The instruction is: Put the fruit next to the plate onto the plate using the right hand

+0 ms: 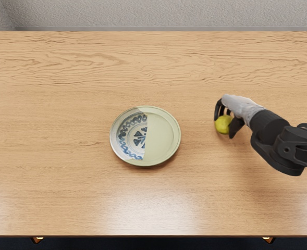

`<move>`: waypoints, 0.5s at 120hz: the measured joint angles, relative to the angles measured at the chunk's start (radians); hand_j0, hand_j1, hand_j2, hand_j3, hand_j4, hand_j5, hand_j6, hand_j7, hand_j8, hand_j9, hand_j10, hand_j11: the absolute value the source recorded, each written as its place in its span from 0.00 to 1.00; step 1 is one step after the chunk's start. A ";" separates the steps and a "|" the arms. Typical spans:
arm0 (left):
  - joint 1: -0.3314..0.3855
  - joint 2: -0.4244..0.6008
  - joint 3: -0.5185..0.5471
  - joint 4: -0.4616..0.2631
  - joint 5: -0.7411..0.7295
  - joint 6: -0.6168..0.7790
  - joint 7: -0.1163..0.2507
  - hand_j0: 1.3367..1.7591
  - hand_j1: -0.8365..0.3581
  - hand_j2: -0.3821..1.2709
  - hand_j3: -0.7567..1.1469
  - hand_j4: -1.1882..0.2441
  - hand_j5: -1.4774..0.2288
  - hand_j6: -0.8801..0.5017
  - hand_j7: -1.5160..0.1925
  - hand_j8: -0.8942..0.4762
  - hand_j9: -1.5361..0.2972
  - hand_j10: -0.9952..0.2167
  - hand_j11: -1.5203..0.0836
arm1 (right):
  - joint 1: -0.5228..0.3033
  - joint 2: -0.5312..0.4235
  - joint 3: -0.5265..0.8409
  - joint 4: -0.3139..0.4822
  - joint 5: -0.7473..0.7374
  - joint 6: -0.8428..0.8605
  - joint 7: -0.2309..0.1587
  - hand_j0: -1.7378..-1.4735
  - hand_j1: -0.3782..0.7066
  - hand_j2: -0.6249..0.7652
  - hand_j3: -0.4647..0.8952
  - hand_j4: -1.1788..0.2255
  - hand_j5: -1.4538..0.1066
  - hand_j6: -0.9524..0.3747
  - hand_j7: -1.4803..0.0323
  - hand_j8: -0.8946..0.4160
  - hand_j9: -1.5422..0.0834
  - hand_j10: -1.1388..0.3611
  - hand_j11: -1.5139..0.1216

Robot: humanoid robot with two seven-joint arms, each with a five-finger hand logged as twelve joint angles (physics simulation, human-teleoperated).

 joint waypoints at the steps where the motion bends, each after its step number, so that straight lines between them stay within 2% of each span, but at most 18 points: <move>1: 0.000 0.000 0.000 0.000 0.000 0.000 0.000 0.76 0.99 0.23 0.40 0.83 0.87 0.64 0.89 0.65 0.84 0.82 0.95 | 0.000 0.001 0.002 0.000 0.000 0.000 0.000 0.32 0.55 0.74 0.34 0.31 0.30 0.32 0.33 0.28 0.34 0.26 0.32; 16: 0.000 0.000 0.000 0.000 0.000 0.000 0.000 0.76 0.99 0.23 0.40 0.83 0.87 0.64 0.89 0.65 0.84 0.82 0.95 | 0.001 0.021 0.023 0.000 0.002 0.002 0.000 0.32 0.58 0.75 0.34 0.33 0.28 0.34 0.33 0.30 0.34 0.26 0.32; 48: 0.000 0.000 0.000 0.000 0.000 0.000 0.000 0.76 0.99 0.23 0.40 0.83 0.87 0.64 0.89 0.65 0.84 0.82 0.95 | 0.030 0.086 0.037 0.002 0.003 0.005 0.001 0.31 0.56 0.75 0.34 0.33 0.28 0.34 0.33 0.29 0.33 0.26 0.31; 60: 0.000 0.000 0.000 0.000 0.000 0.000 0.000 0.76 0.99 0.23 0.40 0.83 0.87 0.64 0.89 0.65 0.84 0.82 0.95 | 0.048 0.103 0.047 0.004 0.006 0.010 0.001 0.31 0.60 0.79 0.34 0.35 0.27 0.36 0.33 0.31 0.32 0.27 0.30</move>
